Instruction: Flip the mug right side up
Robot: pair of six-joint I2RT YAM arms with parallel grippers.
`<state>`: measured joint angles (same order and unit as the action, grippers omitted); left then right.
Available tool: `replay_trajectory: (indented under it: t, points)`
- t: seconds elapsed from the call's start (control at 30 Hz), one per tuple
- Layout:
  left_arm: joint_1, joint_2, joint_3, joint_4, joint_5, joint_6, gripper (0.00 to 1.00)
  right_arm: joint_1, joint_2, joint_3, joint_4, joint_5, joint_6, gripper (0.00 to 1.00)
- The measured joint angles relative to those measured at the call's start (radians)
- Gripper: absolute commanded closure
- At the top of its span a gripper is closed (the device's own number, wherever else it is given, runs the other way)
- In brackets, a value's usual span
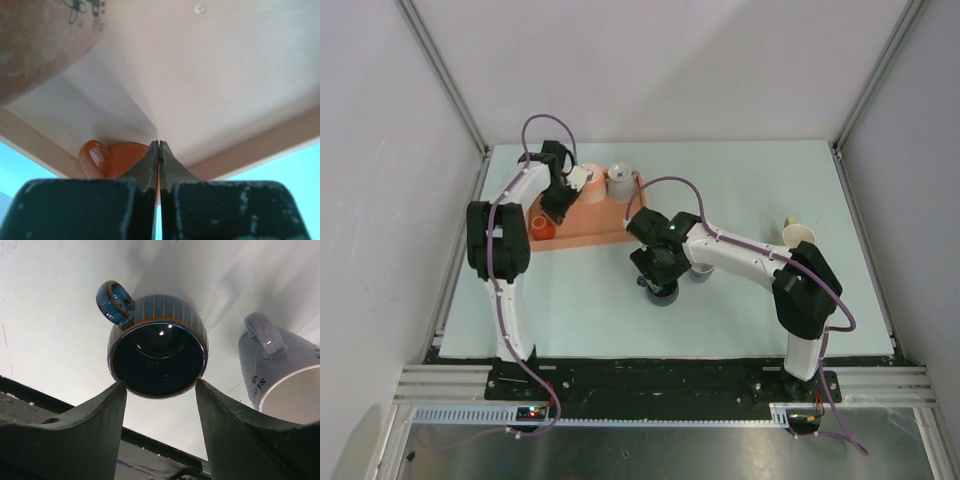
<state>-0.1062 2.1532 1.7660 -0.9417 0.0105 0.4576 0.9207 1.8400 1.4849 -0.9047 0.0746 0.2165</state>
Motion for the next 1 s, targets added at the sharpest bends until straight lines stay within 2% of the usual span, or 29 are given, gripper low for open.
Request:
replay_trajectory:
  t: [0.07, 0.13, 0.23, 0.4, 0.47, 0.77, 1.0]
  points:
    - [0.0, -0.024, -0.013, -0.005, 0.039, 0.014, 1.0, -0.001, -0.001, 0.0, -0.002, 0.006, 0.0, 0.37]
    - [0.0, -0.051, -0.027, -0.007, 0.074, 0.04, 0.94, -0.002, -0.001, 0.0, -0.003, 0.013, 0.0, 0.37]
    - [0.0, -0.077, -0.037, -0.011, 0.09, 0.076, 0.6, -0.002, -0.003, -0.004, -0.003, 0.016, 0.0, 0.37]
    - [0.014, -0.085, -0.027, -0.014, 0.051, 0.078, 0.11, -0.002, -0.008, -0.013, -0.003, 0.02, 0.0, 0.36]
    - [0.029, -0.091, -0.023, -0.013, 0.024, 0.063, 0.03, -0.002, -0.011, -0.016, -0.004, 0.024, 0.001, 0.36]
    - [0.107, -0.179, -0.116, -0.025, -0.026, 0.039, 0.01, -0.002, -0.019, -0.028, -0.002, 0.025, 0.0, 0.36]
    - [0.102, -0.135, -0.118, -0.029, -0.018, 0.025, 0.24, -0.002, -0.019, -0.031, -0.002, 0.024, 0.001, 0.35]
